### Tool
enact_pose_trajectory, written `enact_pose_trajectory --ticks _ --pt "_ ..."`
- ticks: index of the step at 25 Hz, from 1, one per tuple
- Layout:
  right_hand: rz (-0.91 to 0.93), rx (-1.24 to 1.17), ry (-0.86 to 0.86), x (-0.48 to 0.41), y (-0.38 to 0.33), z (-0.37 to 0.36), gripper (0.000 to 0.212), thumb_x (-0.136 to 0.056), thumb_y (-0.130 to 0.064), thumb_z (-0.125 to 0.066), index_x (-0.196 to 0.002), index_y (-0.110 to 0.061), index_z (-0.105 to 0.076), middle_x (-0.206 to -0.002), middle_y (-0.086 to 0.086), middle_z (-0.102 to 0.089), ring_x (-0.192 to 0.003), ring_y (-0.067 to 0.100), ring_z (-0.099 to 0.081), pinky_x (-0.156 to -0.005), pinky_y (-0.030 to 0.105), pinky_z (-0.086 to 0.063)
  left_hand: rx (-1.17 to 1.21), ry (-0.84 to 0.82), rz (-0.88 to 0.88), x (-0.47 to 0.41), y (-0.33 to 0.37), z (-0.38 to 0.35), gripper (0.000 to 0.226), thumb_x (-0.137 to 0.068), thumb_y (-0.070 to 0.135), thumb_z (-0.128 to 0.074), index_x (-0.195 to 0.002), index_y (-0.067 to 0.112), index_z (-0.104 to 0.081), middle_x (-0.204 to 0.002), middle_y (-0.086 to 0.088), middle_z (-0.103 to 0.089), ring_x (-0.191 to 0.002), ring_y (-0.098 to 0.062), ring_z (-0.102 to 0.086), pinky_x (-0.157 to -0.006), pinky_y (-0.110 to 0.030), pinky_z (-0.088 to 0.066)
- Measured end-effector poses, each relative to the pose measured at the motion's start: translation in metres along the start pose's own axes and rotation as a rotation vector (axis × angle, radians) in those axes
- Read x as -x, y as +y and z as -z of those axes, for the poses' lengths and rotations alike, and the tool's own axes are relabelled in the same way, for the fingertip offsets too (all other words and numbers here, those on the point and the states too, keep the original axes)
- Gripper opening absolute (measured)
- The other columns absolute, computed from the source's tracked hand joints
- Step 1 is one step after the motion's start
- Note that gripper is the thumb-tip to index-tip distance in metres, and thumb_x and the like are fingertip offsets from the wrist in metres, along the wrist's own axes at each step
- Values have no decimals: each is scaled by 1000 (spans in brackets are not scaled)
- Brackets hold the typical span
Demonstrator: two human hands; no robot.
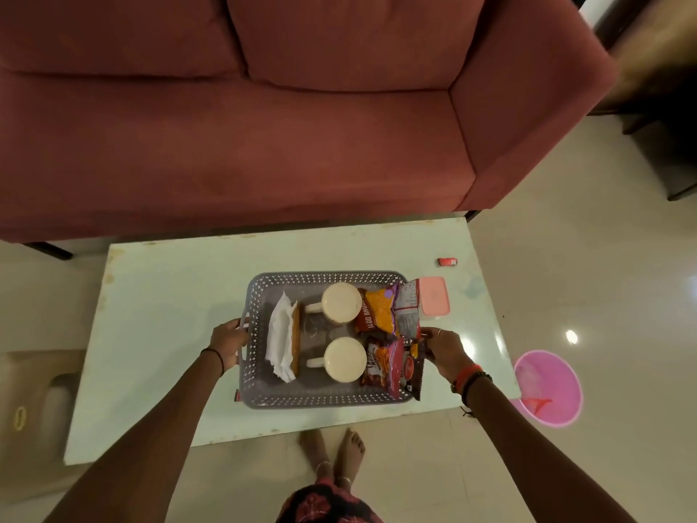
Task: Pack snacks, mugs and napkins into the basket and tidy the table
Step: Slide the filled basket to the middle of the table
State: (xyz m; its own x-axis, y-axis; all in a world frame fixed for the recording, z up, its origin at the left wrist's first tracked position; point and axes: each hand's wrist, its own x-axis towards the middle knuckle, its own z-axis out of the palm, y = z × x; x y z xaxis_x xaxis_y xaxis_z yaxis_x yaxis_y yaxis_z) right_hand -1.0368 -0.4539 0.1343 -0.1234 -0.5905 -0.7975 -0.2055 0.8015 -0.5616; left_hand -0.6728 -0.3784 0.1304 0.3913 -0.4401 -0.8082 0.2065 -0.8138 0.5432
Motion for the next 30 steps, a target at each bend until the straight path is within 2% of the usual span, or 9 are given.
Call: enact_pose_trajectory --ticks 4,7,11,13,15,16,19,21,30 --pt "-20 -2 34 -51 5 -5 42 -82 23 -31 -112 14 -60 -87 15 -61 -66 25 -52 -70 31 -49 -5 6 21 -43 -1 -27 36 -86 0 -54 -122 7 -58 -101 -9 -55 -92 -25 -50 -85 -43 -45" --pt "-5 15 63 -87 4 -14 42 -83 23 -32 -113 14 -60 -94 17 -59 -70 25 -49 -67 30 -46 13 23 26 -70 -7 -39 37 -86 -2 -55 -122 4 -58 -98 -9 -57 -88 -24 -52 -86 -39 -45" --pt "15 32 18 -118 -3 -30 45 -81 24 -29 -113 15 -59 -98 19 -59 -83 28 -52 -71 29 -48 37 34 24 -100 -11 -40 39 -87 -2 -54 -125 5 -56 -103 -9 -55 -94 -22 -49 -89 -40 -44" --pt "17 45 7 -127 -7 -38 45 -80 25 -27 -111 15 -59 -95 17 -59 -75 26 -53 -69 28 -48 22 50 18 -113 -10 -39 40 -87 -3 -52 -127 4 -54 -110 -19 -57 -95 -22 -47 -93 -44 -44" --pt "17 59 -1 -134 -11 -45 45 -81 24 -27 -111 14 -59 -89 13 -60 -68 20 -52 -68 26 -48 25 63 14 -123 -8 -36 41 -87 -5 -49 -127 3 -54 -126 -27 -55 -95 -22 -46 -94 -44 -43" --pt "16 62 -5 -137 -13 -48 45 -82 24 -27 -111 13 -59 -87 12 -60 -68 20 -52 -68 26 -48 26 63 13 -128 -6 -35 41 -87 -6 -48 -127 3 -54 -124 -26 -57 -95 -22 -46 -95 -44 -43" --pt "4 75 -11 -144 -17 -57 45 -84 22 -26 -112 12 -58 -83 10 -60 -67 18 -53 -69 26 -49 16 48 28 -139 -1 -29 42 -88 -5 -47 -128 5 -54 -100 -11 -57 -96 -22 -47 -94 -43 -44" --pt "1 75 -24 -147 -18 -60 45 -83 23 -25 -114 13 -57 -85 11 -59 -66 18 -52 -70 27 -49 15 32 44 -145 0 -26 42 -88 -4 -47 -127 7 -54 -104 -7 -53 -97 -23 -47 -98 -47 -43" --pt "-29 54 -67 -158 -21 -63 45 -84 23 -26 -116 12 -56 -78 10 -61 -67 19 -55 -71 27 -51 22 5 91 -162 -4 -23 43 -87 -6 -49 -127 8 -54 -108 -9 -54 -100 -27 -50 -95 -51 -46"
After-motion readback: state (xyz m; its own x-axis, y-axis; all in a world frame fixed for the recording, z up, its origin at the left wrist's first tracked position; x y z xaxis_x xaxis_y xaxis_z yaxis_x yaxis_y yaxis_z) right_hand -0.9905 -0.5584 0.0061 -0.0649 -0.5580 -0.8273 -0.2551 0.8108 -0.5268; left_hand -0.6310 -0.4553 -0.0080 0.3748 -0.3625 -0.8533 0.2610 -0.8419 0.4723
